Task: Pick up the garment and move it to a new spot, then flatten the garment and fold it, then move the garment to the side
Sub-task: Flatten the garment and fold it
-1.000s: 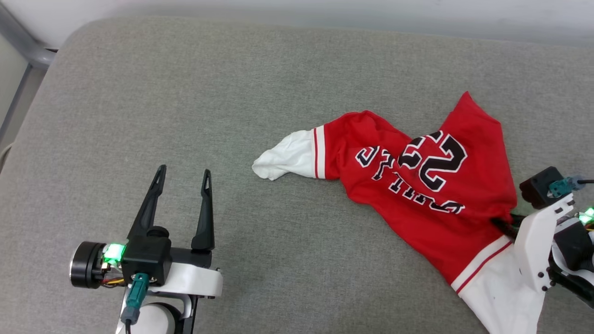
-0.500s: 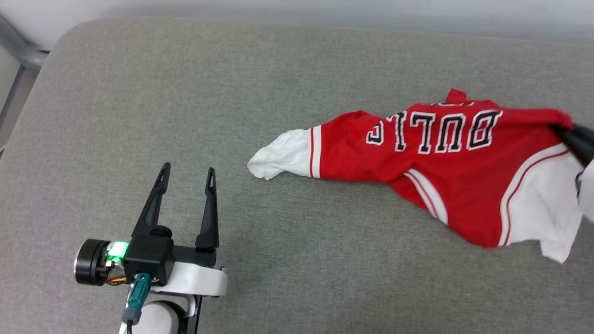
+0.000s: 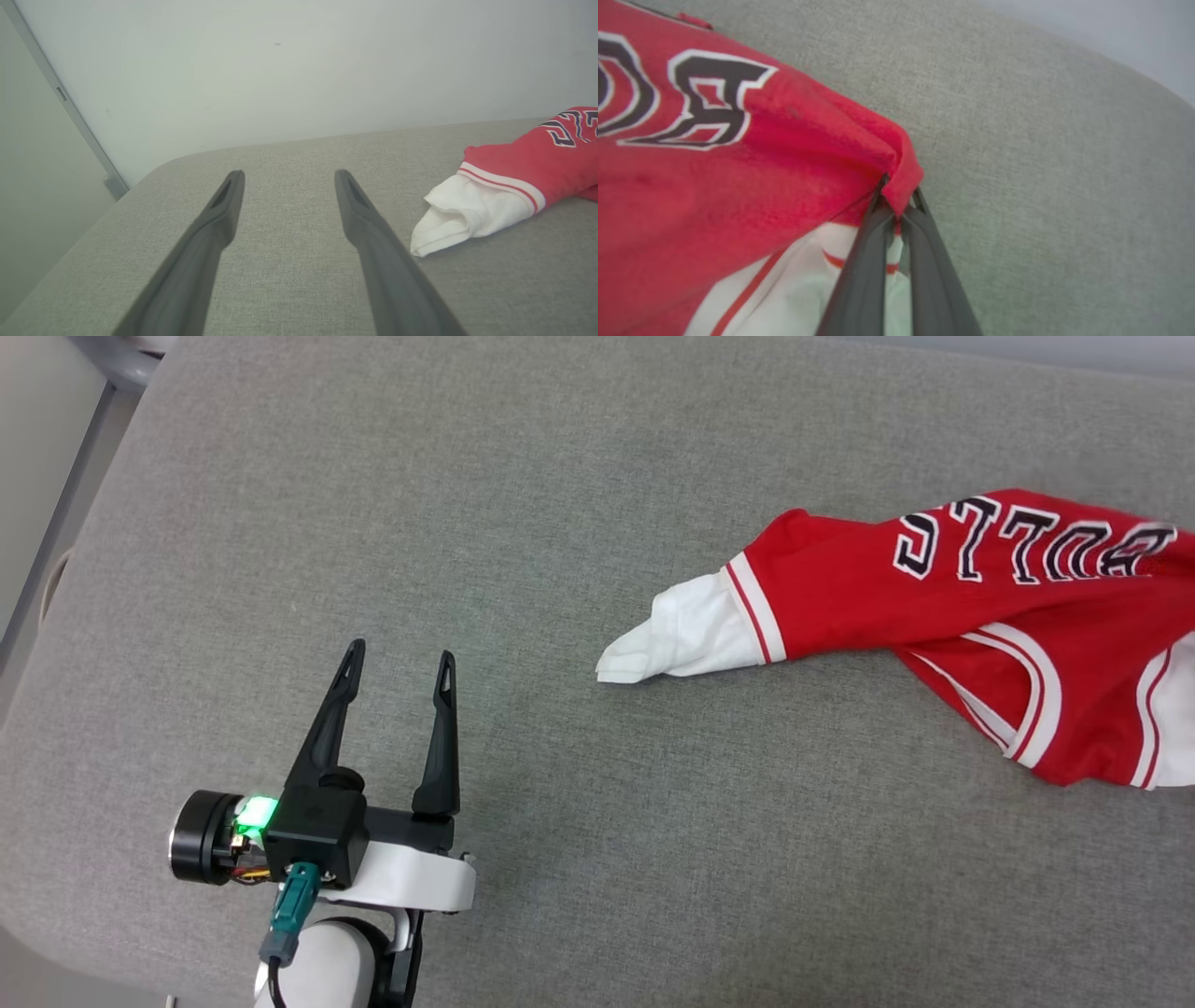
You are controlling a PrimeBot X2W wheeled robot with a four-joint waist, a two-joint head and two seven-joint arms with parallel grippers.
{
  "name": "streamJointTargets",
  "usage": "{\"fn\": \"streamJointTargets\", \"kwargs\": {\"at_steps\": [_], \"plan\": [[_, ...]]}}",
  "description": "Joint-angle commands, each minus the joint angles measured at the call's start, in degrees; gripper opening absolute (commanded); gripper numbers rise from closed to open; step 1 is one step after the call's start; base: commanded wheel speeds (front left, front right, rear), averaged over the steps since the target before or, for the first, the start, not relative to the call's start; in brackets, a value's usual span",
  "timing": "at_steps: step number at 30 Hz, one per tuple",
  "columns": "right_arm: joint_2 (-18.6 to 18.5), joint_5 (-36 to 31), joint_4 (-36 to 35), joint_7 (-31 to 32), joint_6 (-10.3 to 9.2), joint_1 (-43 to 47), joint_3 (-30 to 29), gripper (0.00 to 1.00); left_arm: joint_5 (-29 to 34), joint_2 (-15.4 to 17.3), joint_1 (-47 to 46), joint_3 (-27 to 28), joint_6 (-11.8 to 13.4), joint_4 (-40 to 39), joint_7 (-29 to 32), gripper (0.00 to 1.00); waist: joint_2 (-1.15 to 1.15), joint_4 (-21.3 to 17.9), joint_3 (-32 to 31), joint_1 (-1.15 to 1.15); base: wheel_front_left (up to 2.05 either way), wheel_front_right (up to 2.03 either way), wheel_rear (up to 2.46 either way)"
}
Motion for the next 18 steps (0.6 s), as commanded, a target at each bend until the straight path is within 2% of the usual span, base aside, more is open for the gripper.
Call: {"fn": "streamJointTargets", "kwargs": {"at_steps": [1,4,5,6,7,13,18], "plan": [[0.61,0.06,0.82,-0.16,-0.08,-0.5,0.23,0.0,0.25,-0.3,-0.5,0.28,-0.3,0.03,-0.13,1.0,0.0,0.15,0.18,-0.01,0.0,0.0,0.0],[2.03,0.73,3.75,-2.0,-0.07,-1.04,0.97,0.0,0.68,-0.74,-0.38,0.93,-0.69,0.2,-0.13,1.0,0.0,-0.31,0.05,-0.01,0.0,0.0,0.0],[2.28,0.67,4.06,-3.41,-0.07,-1.2,1.33,0.08,0.77,-0.84,-0.34,1.04,-0.8,0.26,-0.13,1.0,0.0,-0.57,-0.15,-0.01,0.0,0.0,0.0],[2.21,0.65,4.1,-5.27,-0.07,-1.53,1.49,0.45,0.96,-0.92,-0.32,1.17,-1.0,0.33,-0.13,1.0,0.0,-0.84,-0.4,-0.01,0.0,0.0,0.0],[1.98,0.65,4.07,-7.35,-0.07,-1.93,1.35,1.0,1.17,-0.89,-0.28,1.34,-1.23,0.38,-0.13,1.0,0.0,-1.16,-0.71,-0.01,0.0,0.0,0.0],[1.02,1.27,1.67,-20.4,-0.07,0.95,-0.08,1.0,1.76,-0.92,1.11,2.52,-1.69,0.34,-0.13,1.0,0.0,-3.57,-3.76,-0.01,0.0,0.0,0.0],[-0.97,2.86,-4.69,-25.29,-0.08,6.34,-2.35,1.0,2.28,-0.8,2.7,3.23,-1.74,-0.23,-0.13,1.0,0.0,-5.57,-5.68,-0.01,0.0,0.0,0.0]]}}
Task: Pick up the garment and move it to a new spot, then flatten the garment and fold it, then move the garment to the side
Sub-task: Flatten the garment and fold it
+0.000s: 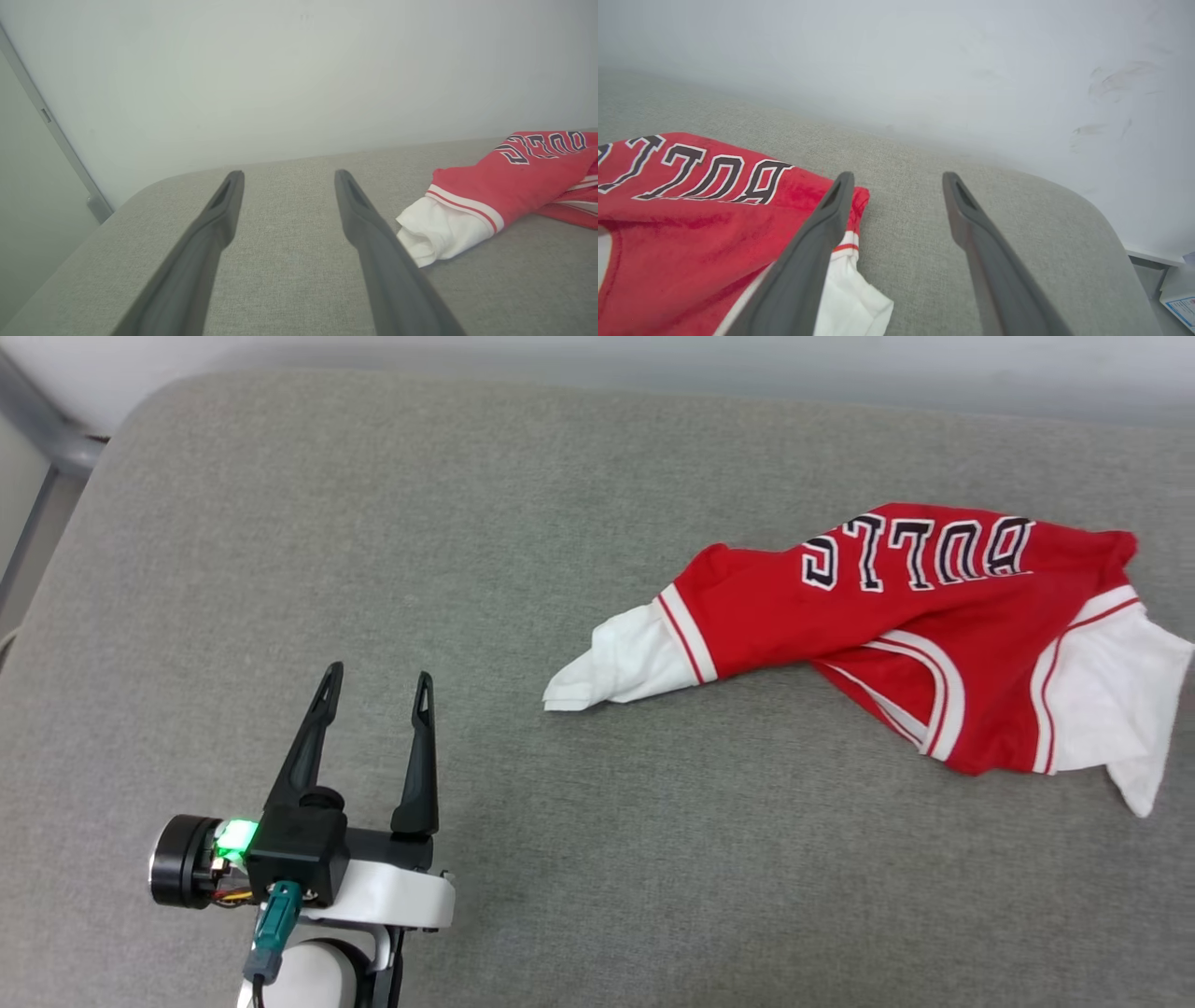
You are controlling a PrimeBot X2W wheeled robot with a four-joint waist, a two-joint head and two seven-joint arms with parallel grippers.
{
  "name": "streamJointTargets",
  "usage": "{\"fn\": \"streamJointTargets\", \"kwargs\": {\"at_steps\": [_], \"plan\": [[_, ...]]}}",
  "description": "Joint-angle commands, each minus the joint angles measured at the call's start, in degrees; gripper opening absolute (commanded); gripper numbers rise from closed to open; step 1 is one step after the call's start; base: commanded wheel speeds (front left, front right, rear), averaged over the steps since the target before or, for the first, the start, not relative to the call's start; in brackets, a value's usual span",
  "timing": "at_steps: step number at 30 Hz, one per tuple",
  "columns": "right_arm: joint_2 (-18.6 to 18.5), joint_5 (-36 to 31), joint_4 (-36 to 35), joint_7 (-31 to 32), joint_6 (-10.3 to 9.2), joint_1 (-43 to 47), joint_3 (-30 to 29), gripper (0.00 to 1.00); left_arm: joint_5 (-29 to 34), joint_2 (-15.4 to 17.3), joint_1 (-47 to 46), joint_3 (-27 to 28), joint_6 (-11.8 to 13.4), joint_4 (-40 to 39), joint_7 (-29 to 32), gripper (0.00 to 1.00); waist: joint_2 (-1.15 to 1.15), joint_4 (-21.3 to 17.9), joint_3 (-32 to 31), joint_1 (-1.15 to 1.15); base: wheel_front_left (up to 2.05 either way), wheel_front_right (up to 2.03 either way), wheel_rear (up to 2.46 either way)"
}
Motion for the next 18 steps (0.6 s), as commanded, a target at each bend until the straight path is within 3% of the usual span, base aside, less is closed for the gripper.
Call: {"fn": "streamJointTargets", "kwargs": {"at_steps": [1,6,12,18], "plan": [[-0.95,0.36,-1.38,-0.05,-0.08,1.24,-0.58,1.0,0.45,0.04,0.61,0.19,-0.01,-0.28,-0.13,1.0,0.0,-1.02,-0.87,0.0,0.0,0.0,0.0],[-4.66,2.62,-12.47,7.54,-0.07,8.21,-1.23,1.0,0.92,0.14,1.96,0.47,-0.13,-1.23,-0.13,1.0,0.0,-2.26,-1.49,0.0,0.0,0.0,0.0],[-9.76,8.81,-24.82,27.99,-0.08,15.01,0.83,1.0,1.26,0.01,1.53,0.25,-0.58,-2.03,-0.13,1.0,0.0,-2.06,-0.72,0.0,0.0,0.0,0.0],[-10.19,9.04,-29.47,39.48,-0.08,19.67,1.06,1.0,1.15,-0.58,0.62,-0.3,-0.74,-2.14,-0.13,1.0,0.0,-0.48,0.87,0.0,0.0,0.0,0.0]]}}
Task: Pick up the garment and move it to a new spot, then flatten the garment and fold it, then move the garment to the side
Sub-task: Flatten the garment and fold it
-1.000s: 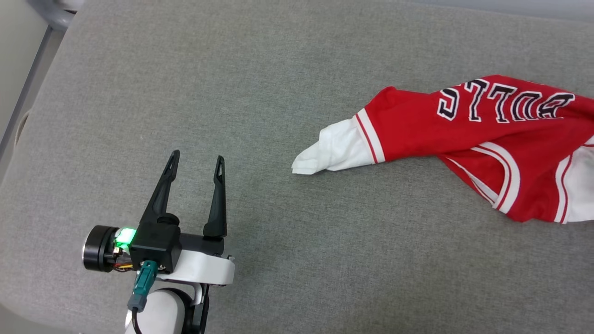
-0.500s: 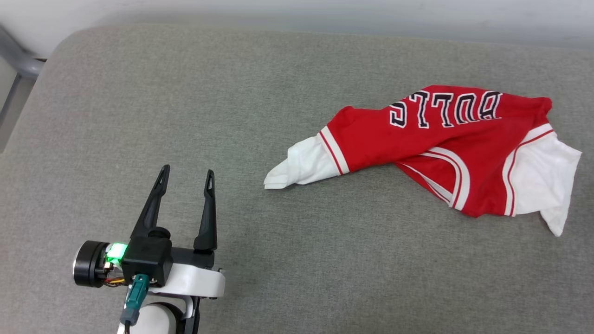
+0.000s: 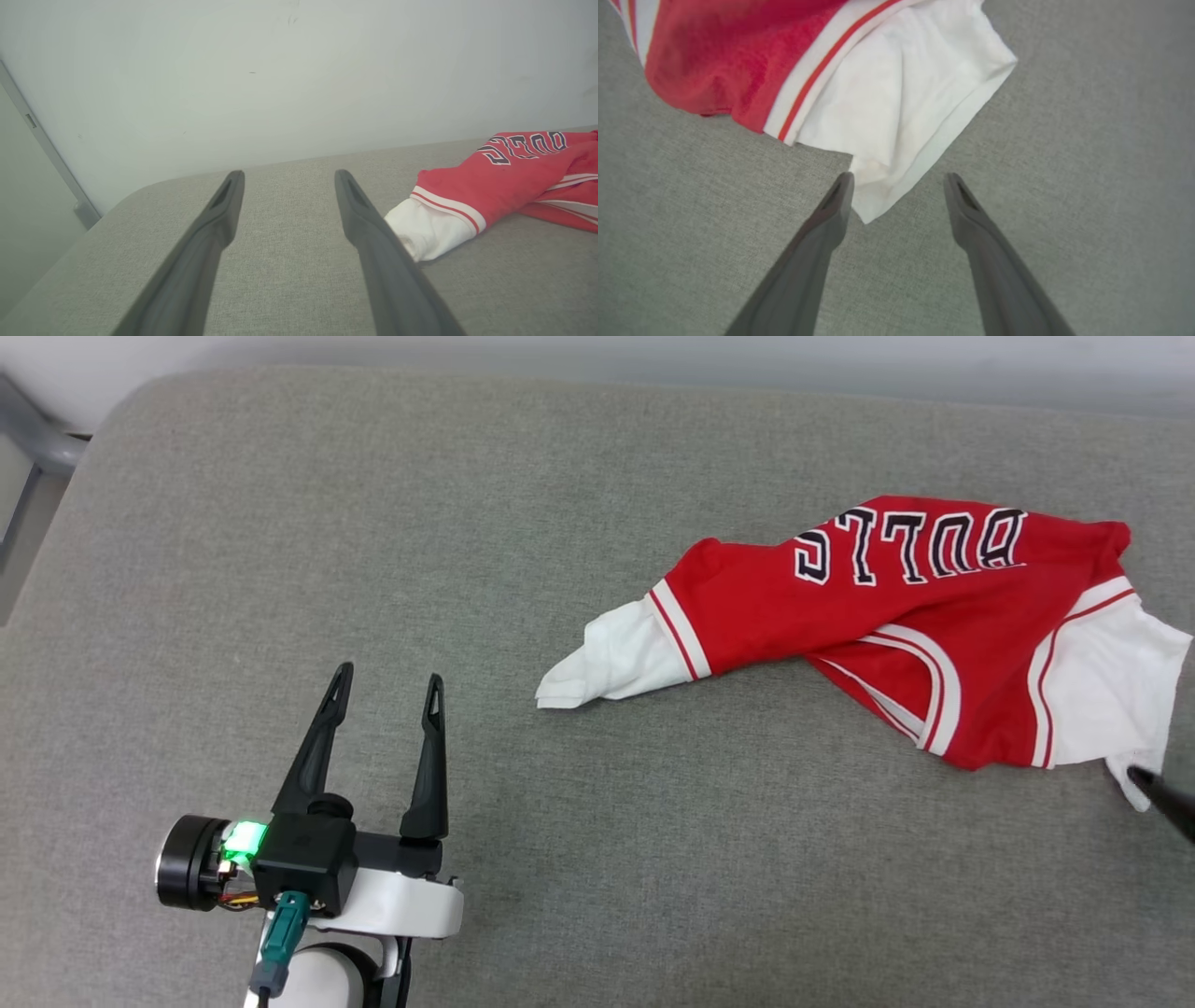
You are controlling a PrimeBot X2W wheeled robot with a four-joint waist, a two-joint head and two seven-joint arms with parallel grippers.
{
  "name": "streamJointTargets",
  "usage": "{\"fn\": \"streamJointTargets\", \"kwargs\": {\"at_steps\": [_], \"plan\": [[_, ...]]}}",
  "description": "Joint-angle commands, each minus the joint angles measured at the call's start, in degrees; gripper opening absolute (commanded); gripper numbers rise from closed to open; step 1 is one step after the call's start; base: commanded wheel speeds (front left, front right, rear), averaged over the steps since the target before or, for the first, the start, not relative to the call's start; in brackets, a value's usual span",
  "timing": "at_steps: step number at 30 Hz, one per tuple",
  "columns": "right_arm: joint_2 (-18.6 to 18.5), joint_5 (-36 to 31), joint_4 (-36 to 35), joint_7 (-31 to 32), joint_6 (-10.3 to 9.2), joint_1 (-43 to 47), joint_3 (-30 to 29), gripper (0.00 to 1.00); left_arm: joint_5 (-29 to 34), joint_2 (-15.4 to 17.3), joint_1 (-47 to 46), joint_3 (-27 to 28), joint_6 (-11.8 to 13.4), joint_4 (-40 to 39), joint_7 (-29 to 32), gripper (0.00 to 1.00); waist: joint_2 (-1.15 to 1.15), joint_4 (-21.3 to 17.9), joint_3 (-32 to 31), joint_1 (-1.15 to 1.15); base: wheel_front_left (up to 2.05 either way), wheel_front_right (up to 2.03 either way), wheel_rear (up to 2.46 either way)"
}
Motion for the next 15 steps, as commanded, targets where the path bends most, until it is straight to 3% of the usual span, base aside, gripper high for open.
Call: {"fn": "streamJointTargets", "kwargs": {"at_steps": [1,10,11,12,15], "plan": [[0.28,-0.55,0.13,0.78,-0.08,0.88,-0.17,1.0,0.09,-0.16,-0.46,-0.16,-0.03,-0.1,-0.13,1.0,0.0,0.61,0.6,0.0,0.0,0.0,0.0],[4.85,-2.68,9.04,-0.39,-0.08,2.53,1.42,1.0,0.24,-0.52,-1.69,0.1,-0.5,0.19,-0.13,1.0,0.0,1.91,2.85,0.0,0.0,0.0,0.0],[5.12,-2.79,9.83,-1.2,-0.08,2.3,1.8,0.3,0.28,-0.52,-1.75,0.19,-0.51,0.25,-0.13,1.0,0.0,1.9,2.87,0.0,0.0,0.0,0.0],[5.23,-2.79,10.27,-2.26,-0.09,2.16,2.14,0.0,0.35,-0.46,-1.69,0.31,-0.46,0.29,-0.13,1.0,0.0,1.81,2.79,0.0,0.0,0.0,0.0],[4.8,-3.04,10.36,-6.47,-0.09,1.09,1.99,0.0,0.32,-0.16,-0.69,0.73,-0.11,0.61,-0.13,1.0,0.0,1.03,1.92,0.0,0.0,0.0,0.0]]}}
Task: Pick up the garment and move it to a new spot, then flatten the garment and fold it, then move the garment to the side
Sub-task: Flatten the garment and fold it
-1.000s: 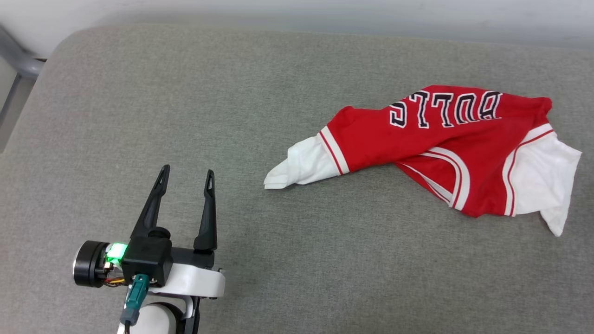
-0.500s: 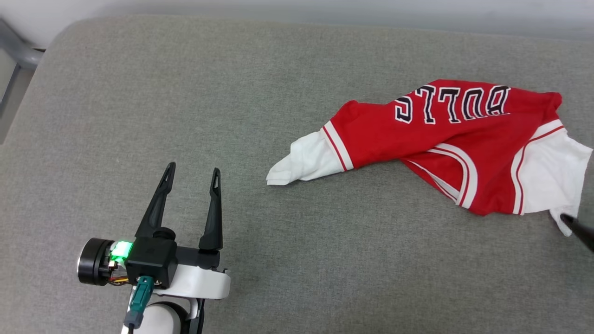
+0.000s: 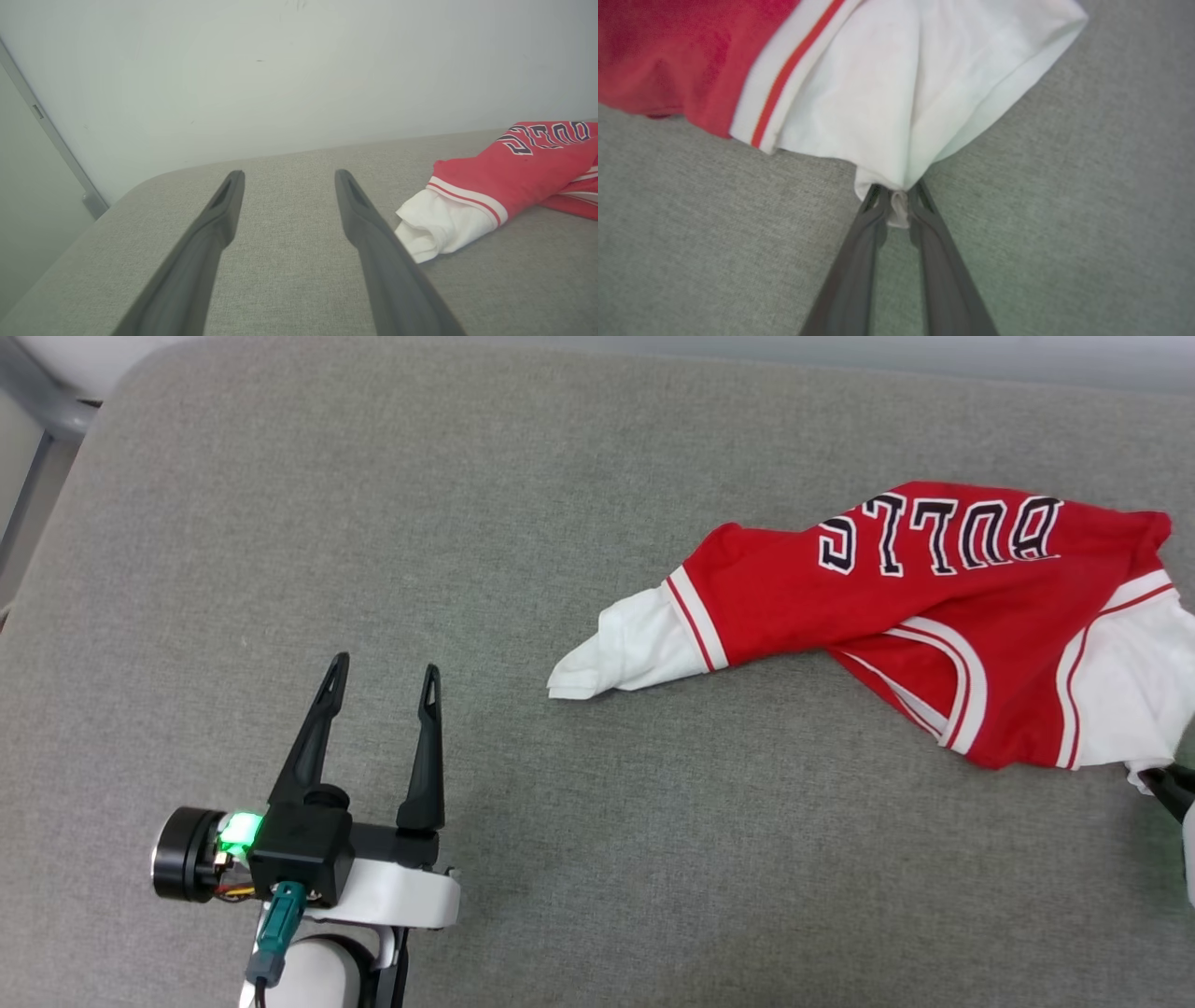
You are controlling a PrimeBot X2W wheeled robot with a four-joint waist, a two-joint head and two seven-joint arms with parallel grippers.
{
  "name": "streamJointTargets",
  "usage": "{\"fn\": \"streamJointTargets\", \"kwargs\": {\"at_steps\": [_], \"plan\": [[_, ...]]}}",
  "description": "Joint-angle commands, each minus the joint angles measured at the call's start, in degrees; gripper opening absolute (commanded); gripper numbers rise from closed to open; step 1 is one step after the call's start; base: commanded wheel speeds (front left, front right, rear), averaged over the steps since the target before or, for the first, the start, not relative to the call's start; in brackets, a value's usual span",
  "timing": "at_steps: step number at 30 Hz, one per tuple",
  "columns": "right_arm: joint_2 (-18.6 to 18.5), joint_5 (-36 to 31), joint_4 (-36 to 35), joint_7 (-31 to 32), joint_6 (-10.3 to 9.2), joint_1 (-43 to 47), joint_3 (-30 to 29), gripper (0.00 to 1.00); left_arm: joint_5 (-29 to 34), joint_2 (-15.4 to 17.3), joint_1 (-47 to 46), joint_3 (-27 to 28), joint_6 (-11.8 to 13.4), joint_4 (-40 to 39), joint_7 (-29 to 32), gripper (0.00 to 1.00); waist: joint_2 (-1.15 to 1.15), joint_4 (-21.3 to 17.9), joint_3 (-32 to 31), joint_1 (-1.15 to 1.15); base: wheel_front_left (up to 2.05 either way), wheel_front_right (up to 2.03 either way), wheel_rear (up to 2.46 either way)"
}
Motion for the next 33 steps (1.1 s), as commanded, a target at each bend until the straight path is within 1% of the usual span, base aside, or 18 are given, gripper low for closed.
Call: {"fn": "streamJointTargets", "kwargs": {"at_steps": [1,4,7,10,12,13,17,21,25,29,30,31,33], "plan": [[0.69,-0.16,0.73,-1.27,-0.1,0.35,0.35,0.0,0.04,0.28,0.73,0.3,0.22,0.36,-0.13,1.0,0.0,-0.7,-0.95,0.0,0.0,0.0,0.0],[0.03,0.71,-1.95,-5.4,-0.09,1.44,-1.87,0.0,-0.16,0.37,1.35,0.52,0.19,0.63,-0.13,1.0,0.0,-1.85,-3.02,0.0,0.0,0.0,0.0],[-1.03,1.59,-4.96,-6.95,-0.09,5.37,-4.88,0.0,-0.32,0.38,2.42,0.74,0.17,0.86,-0.13,1.0,0.0,-3.23,-5.19,0.0,0.0,0.0,0.0],[-1.38,2.41,-7.62,-7.33,-0.09,10.62,-9.0,0.0,-0.3,0.37,3.28,0.75,0.0,1.06,-0.13,1.0,0.0,-4.46,-6.94,0.0,0.0,0.0,0.0],[-0.63,3.14,-9.24,-6.51,-0.09,15.05,-12.02,0.0,-0.23,0.26,3.84,0.8,0.17,1.09,-0.13,1.0,0.0,-5.22,-7.94,0.0,0.0,0.0,0.0],[-0.63,3.14,-9.24,-6.51,-0.09,15.05,-12.02,0.0,-0.23,0.26,3.84,0.8,0.17,1.09,-0.13,1.0,0.0,-5.22,-7.94,0.0,0.0,0.0,0.0],[1.7,4.33,-11.07,-3.99,-0.09,22.99,-18.83,0.0,-0.3,0.18,4.49,0.86,0.01,0.96,-0.13,1.0,0.0,-6.11,-8.66,0.0,0.0,0.0,0.0],[4.28,4.22,-9.33,-1.97,-0.09,28.56,-24.52,0.0,-0.25,0.17,4.52,0.91,-0.25,1.06,-0.13,1.0,0.0,-6.24,-8.68,0.0,0.0,0.0,0.0],[7.41,4.21,-5.41,-0.28,-0.09,31.61,-26.97,0.0,-0.28,0.32,4.48,0.89,-0.62,1.43,-0.13,1.0,0.0,-5.87,-8.77,0.0,0.0,0.0,0.0],[9.87,3.13,-2.59,-1.34,-0.09,31.38,-26.64,0.0,-0.31,0.36,4.9,1.01,-0.91,1.88,-0.13,1.0,0.0,-5.6,-9.24,0.0,0.0,0.0,0.0],[10.3,2.6,-2.29,-2.35,-0.09,30.82,-26.58,0.71,-0.32,0.4,5.11,1.08,-0.92,1.99,-0.13,1.0,0.0,-5.66,-9.5,0.0,0.0,0.0,0.0],[10.61,1.96,-2.35,-3.59,-0.09,30.19,-26.48,1.0,-0.35,0.46,5.37,1.23,-0.9,2.04,-0.13,1.0,0.0,-5.8,-9.78,0.0,0.0,0.0,0.0],[10.21,-0.01,-2.95,-6.82,-0.09,29.02,-26.82,1.0,-0.32,0.55,5.84,1.51,-0.75,2.1,-0.13,1.0,0.0,-6.14,-10.38,0.0,0.0,0.0,0.0]]}}
